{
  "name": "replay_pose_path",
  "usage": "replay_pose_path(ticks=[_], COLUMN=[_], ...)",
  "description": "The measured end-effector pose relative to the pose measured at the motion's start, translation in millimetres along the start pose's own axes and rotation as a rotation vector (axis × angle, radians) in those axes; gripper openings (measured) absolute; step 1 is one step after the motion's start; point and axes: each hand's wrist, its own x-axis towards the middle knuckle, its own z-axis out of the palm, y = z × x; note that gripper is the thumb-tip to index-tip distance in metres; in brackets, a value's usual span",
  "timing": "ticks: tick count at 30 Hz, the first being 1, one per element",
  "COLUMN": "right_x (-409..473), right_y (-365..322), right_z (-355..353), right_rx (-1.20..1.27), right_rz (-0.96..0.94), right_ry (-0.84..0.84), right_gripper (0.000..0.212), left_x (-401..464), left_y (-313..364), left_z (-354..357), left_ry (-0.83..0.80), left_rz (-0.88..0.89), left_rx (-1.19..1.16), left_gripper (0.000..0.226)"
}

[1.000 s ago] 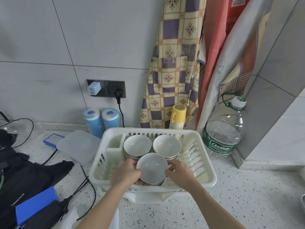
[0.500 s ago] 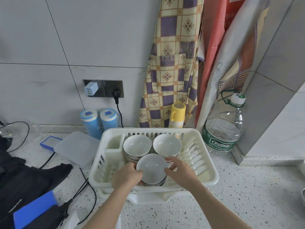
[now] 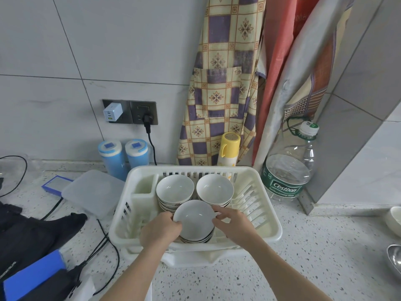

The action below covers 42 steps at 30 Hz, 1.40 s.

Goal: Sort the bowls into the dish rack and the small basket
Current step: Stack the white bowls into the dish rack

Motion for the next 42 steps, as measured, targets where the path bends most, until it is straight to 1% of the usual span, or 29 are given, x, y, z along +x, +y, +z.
replay_pose_path(ticks=[2,4,7,9,10,12,15,18,23,26,28,30,32,34,37,40,42], right_x=[1.0,2.3,5.9,8.9,10.0,10.5,10.1,10.8,12.3,12.9,11.8,9.2,5.5,1.1,-2.9,-6.9,-10.3], right_y=[-1.3,-3.6,-4.7,-3.9,-3.0,-1.5,1.3,3.2,7.9,6.7,2.6,-0.8,-1.8,-2.8,-4.2,-4.4,-2.5], right_z=[2.0,3.9,6.0,5.9,6.0,6.4,6.2,5.1,6.4,8.4,9.9,10.1,9.0,7.6,5.4,3.3,1.5], right_rx=[0.012,-0.041,-0.127,-0.15,-0.159,-0.191,-0.234,-0.218,-0.245,-0.23,-0.213,-0.166,-0.124,-0.112,-0.108,-0.052,0.01], right_rz=[0.037,0.104,0.175,0.182,0.178,0.162,0.126,0.106,0.086,0.093,0.119,0.135,0.114,0.088,0.07,0.029,-0.016], right_ry=[0.04,0.069,-0.013,-0.088,-0.113,-0.135,-0.148,-0.172,-0.204,-0.193,-0.126,-0.024,0.081,0.157,0.184,0.185,0.177], right_gripper=[0.034,0.038,0.048,0.055,0.054,0.048,0.034,0.03,0.053,0.051,0.054,0.058,0.059,0.056,0.052,0.05,0.048], left_x=[-0.8,-1.7,-1.9,0.0,1.0,2.2,3.0,3.2,0.7,-1.1,-2.1,-4.9,-10.8,-16.6,-22.9,-26.2,-28.9], left_y=[-0.2,0.8,3.0,3.4,3.1,2.8,2.1,1.6,3.4,5.3,6.5,7.8,9.1,9.6,10.4,11.6,12.3], left_z=[0.7,0.6,-1.4,-1.7,-1.6,-1.8,-2.3,-2.9,-4.8,-6.1,-5.9,-4.3,-2.3,0.3,3.2,4.2,5.0], left_ry=[0.006,0.0,-0.062,-0.1,-0.116,-0.138,-0.161,-0.167,-0.13,-0.125,-0.114,-0.07,0.04,0.163,0.257,0.328,0.412], left_rz=[-0.003,-0.025,-0.071,-0.079,-0.079,-0.076,-0.075,-0.094,-0.103,-0.111,-0.116,-0.108,-0.072,-0.036,-0.012,0.002,0.023], left_rx=[0.002,0.012,0.042,0.053,0.054,0.055,0.063,0.026,0.008,0.012,-0.002,-0.011,-0.001,-0.011,-0.058,-0.084,-0.118], left_gripper=[0.018,0.02,0.029,0.033,0.036,0.038,0.031,0.026,0.021,0.023,0.028,0.033,0.036,0.037,0.037,0.03,0.023])
